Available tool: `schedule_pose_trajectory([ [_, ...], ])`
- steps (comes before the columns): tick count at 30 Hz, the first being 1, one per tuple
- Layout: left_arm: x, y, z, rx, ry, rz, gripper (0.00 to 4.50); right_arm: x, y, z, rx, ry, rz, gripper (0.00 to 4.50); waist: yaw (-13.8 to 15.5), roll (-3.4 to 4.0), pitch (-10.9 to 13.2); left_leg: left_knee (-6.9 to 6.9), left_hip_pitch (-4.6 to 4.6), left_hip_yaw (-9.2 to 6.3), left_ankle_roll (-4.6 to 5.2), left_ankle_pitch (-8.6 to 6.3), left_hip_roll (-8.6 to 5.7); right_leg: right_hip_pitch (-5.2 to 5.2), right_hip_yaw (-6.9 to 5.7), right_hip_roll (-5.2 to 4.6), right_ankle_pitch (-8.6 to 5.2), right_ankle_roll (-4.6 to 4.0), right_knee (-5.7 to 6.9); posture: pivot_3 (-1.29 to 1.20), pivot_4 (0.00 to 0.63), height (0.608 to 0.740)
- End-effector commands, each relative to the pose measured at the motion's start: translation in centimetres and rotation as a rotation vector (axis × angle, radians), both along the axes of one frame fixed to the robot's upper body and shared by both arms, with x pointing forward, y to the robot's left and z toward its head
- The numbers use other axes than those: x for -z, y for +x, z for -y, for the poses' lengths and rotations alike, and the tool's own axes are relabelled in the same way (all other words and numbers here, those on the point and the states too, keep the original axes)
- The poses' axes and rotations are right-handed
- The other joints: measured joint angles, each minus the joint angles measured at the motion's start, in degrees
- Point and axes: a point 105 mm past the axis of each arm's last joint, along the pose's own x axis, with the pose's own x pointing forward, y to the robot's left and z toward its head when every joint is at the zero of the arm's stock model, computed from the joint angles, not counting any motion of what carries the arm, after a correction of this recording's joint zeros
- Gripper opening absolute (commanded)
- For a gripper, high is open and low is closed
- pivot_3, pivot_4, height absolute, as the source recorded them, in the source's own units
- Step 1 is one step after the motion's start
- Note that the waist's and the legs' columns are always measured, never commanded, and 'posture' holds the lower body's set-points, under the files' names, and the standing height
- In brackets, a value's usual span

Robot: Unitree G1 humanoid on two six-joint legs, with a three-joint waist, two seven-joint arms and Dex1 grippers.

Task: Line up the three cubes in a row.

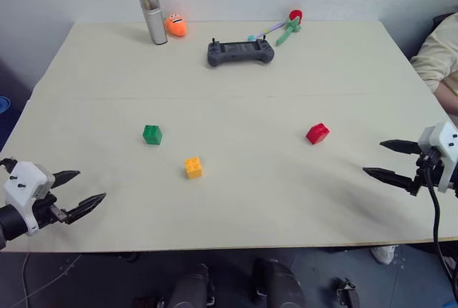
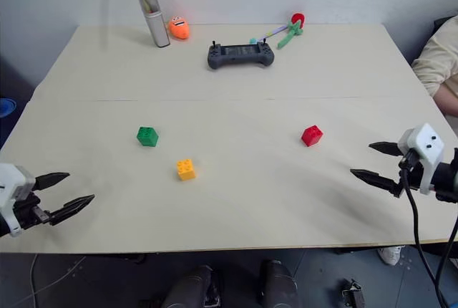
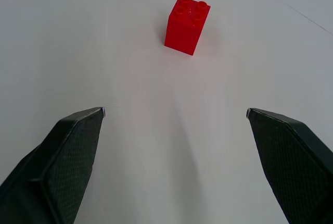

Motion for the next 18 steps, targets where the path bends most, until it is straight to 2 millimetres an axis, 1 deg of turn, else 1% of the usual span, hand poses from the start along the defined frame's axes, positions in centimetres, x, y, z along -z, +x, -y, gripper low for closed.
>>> schedule_pose_trajectory([
  [1,-0.9,0.4,0.5,0.023,-0.007,0.033,4.45,-1.2,0.0,0.2,0.016,-0.005,0.069,4.5,0.0,0.0,0.0,0.0,0.0,0.0,0.0,0.0,0.0,0.0,0.0,0.0,0.0,0.0,0.0,0.0,0.15,0.74],
  [2,-1.1,0.6,0.8,0.035,-0.02,0.035,4.45,-1.3,0.1,0.1,0.019,-0.003,0.076,4.5,0.0,0.0,0.0,0.0,0.0,0.0,0.0,0.0,0.0,0.0,0.0,0.0,0.0,0.0,0.01,0.0,0.15,0.74],
  [4,-1.7,1.1,2.3,0.091,-0.059,0.041,4.45,-1.8,0.7,-0.5,0.033,0.022,0.092,4.5,-0.03,0.0,0.0,0.0,0.0,0.0,0.0,0.0,0.0,0.0,0.0,0.0,0.0,0.0,0.01,0.0,0.15,0.74],
  [7,-3.1,1.8,7.4,0.31,-0.123,0.026,4.45,-1.7,2.4,-2.7,0.073,0.045,0.089,4.5,-0.02,0.0,0.0,0.05,0.0,0.0,0.0,0.02,0.0,0.0,0.01,0.0,0.0,0.0,0.09,0.0,0.15,0.74],
  [8,-3.4,1.8,8.4,0.353,-0.135,0.019,4.45,-1.6,2.7,-3.3,0.074,0.045,0.088,4.5,-0.01,-0.01,0.0,0.06,0.01,0.0,-0.01,0.03,0.0,0.0,0.02,-0.01,0.01,0.01,0.12,0.0,0.15,0.74],
  [12,-4.7,2.4,11.5,0.504,-0.133,0.009,4.45,-2.2,4.1,-6.0,0.092,0.154,0.085,4.5,-0.03,0.02,-0.01,0.05,0.0,-0.02,-0.05,0.04,0.01,-0.01,0.01,0.08,0.01,0.0,0.25,0.0,0.15,0.74],
  [13,-5.0,2.5,11.9,0.525,-0.136,0.006,4.45,-2.3,4.4,-6.4,0.099,0.172,0.085,4.5,-0.04,0.02,-0.01,0.04,-0.01,-0.02,-0.05,0.06,0.01,-0.02,0.01,0.11,0.0,-0.01,0.34,0.0,0.15,0.74],
  [15,-5.8,2.9,13.6,0.612,-0.138,0.009,4.45,-2.4,5.7,-7.4,0.145,0.192,0.103,4.5,-0.05,0.02,-0.01,0.05,-0.03,0.03,-0.02,0.11,-0.01,-0.03,0.01,0.16,0.0,-0.01,0.36,0.0,0.15,0.74],
  [18,-7.0,3.1,15.7,0.714,-0.143,0.024,4.45,-1.9,7.4,-8.3,0.203,0.213,0.105,4.5,-0.09,0.02,-0.01,0.08,-0.04,0.06,0.0,0.14,-0.03,-0.02,0.01,0.2,0.0,0.0,0.41,0.0,0.15,0.74],
])
